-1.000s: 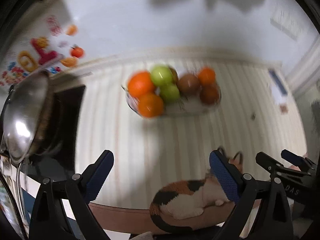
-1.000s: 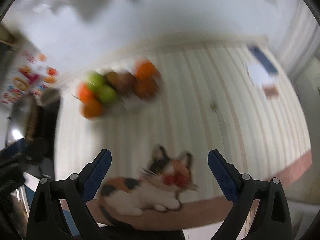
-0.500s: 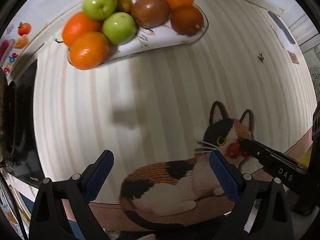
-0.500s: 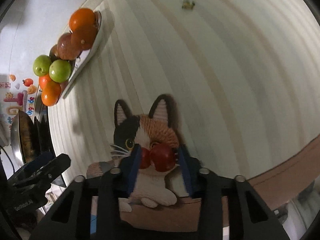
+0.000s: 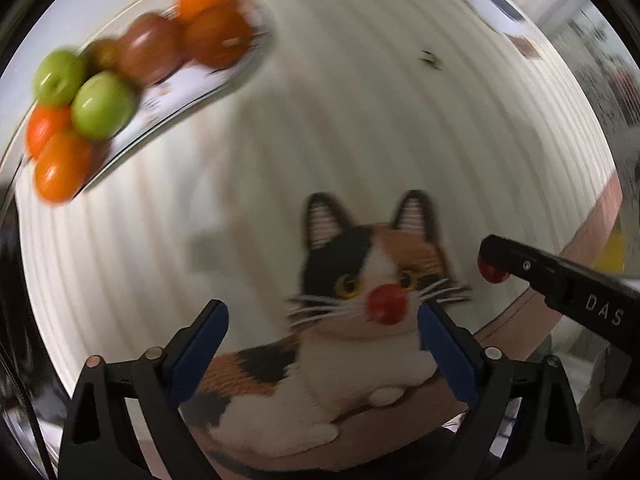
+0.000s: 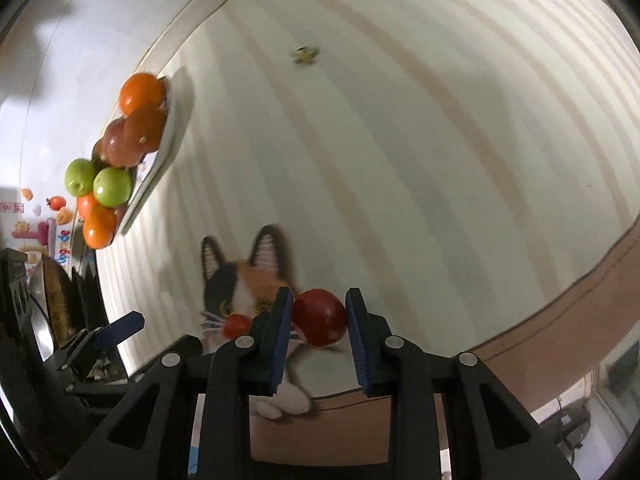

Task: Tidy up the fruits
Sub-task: 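Grasp a red cherry tomato with the right tool while the left tool grasps another, then carry both cherry tomatoes over the floral plate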

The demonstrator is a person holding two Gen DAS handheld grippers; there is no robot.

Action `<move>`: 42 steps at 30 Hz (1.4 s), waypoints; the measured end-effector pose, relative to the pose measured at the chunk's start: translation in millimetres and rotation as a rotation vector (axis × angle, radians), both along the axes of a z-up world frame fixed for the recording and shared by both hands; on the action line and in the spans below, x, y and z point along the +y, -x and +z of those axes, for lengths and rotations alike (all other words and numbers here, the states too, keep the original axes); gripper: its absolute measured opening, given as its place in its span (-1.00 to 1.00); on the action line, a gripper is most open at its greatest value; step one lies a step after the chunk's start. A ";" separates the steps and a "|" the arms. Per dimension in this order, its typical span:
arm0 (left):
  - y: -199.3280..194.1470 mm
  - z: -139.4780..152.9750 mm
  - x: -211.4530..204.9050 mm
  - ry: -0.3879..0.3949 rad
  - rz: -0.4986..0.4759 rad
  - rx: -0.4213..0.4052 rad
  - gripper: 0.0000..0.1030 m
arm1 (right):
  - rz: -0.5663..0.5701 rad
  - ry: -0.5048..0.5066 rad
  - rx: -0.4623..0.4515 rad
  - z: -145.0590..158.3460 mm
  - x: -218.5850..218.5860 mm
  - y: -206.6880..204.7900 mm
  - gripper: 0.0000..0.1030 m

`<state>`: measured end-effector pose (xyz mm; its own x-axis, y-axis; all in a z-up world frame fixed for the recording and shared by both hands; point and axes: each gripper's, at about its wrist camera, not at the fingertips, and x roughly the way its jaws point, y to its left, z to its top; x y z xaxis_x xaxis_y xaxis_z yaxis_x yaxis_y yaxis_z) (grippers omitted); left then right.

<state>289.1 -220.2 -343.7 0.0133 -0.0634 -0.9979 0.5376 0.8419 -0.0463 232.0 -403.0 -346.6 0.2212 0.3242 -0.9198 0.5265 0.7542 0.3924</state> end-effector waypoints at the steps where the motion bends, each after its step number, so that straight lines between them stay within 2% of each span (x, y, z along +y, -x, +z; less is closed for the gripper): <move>1: 2.5 -3.1 -6.4 -0.002 -0.021 -0.003 0.76 | -0.003 0.002 0.001 -0.2 -2.9 1.6 -0.43; 5: 9.9 -18.5 -28.3 -0.014 -0.073 0.019 0.23 | -0.015 0.016 0.000 2.1 -10.5 7.8 -0.43; 10: 15.5 -28.8 -42.1 -0.019 -0.109 0.026 -0.20 | -0.032 0.023 -0.004 4.7 -13.3 8.5 -0.43; 14: 23.9 -29.2 -52.6 -0.011 -0.137 -0.004 -0.52 | -0.037 0.028 -0.006 5.9 -15.7 7.4 -0.43; 19: 23.5 -27.8 -58.3 0.000 -0.129 -0.004 -0.53 | -0.027 0.033 -0.014 10.0 -13.3 2.3 -0.43; 25: -3.7 -0.9 -16.0 0.033 -0.056 -0.024 -0.53 | -0.008 0.025 -0.055 22.6 -5.1 -13.4 -0.43; 31: -67.9 58.6 37.5 0.123 0.140 -0.100 -0.53 | 0.041 -0.055 -0.136 33.2 19.7 -62.2 -0.43; 33: -94.5 68.4 57.1 0.140 0.211 -0.111 -0.53 | 0.071 -0.081 -0.170 35.2 33.6 -83.9 -0.43; 37: -135.6 69.6 85.9 0.164 0.328 -0.096 -0.53 | 0.109 -0.179 -0.207 28.5 66.3 -131.0 -0.43; 42: -167.0 62.3 99.8 0.167 0.399 -0.081 -0.53 | 0.085 -0.285 -0.232 16.4 92.6 -176.0 -0.43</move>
<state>456.1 -120.4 -281.4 0.1473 -0.1982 -0.9690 0.1798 0.9688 -0.1708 408.0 -310.4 -330.3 0.3741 0.5859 -0.7188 0.3392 0.6350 0.6941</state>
